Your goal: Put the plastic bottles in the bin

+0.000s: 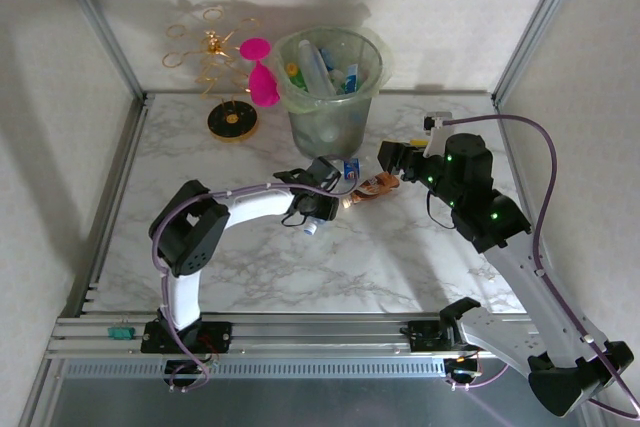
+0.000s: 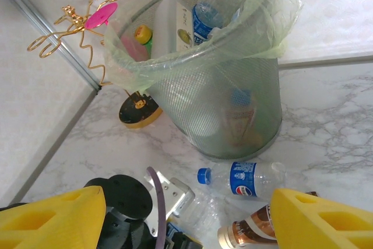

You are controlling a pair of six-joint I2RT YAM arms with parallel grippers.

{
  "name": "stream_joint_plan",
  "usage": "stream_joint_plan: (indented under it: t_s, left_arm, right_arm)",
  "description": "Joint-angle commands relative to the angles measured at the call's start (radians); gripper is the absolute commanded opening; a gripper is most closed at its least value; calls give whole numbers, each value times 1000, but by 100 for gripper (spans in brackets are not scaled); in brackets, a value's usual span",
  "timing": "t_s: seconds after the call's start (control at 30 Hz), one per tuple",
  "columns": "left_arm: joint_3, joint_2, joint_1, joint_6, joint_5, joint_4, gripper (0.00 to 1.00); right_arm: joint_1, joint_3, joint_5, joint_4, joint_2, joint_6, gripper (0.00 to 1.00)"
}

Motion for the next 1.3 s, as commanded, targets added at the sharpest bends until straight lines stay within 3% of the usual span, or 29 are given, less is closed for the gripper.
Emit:
stream_joint_plan:
  t_s: [0.0,0.37,0.67,0.83,1.0,1.27]
  left_arm:
    - [-24,-99,-9,-10,-29,-49,54]
    - [-20,-315,-11,-13,-25,-139,55]
    - [203,-480,-11,46,-31,-142,55]
    - [432,-389,6,66,-85,-99,54]
    - [703,-193,44,108,-152,-73,54]
    - [949,48,90,158,-253,78,54]
  right_arm:
    - [8,22,-2,-4,-12,-5,74]
    - [7,49,74,-33,-49,52,81]
    - [8,64,87,-43,-69,24,81]
    - [8,32,76,-14,-64,56,81]
    - [8,11,52,-6,-66,77,81]
    - [8,-18,10,-38,-83,91,81]
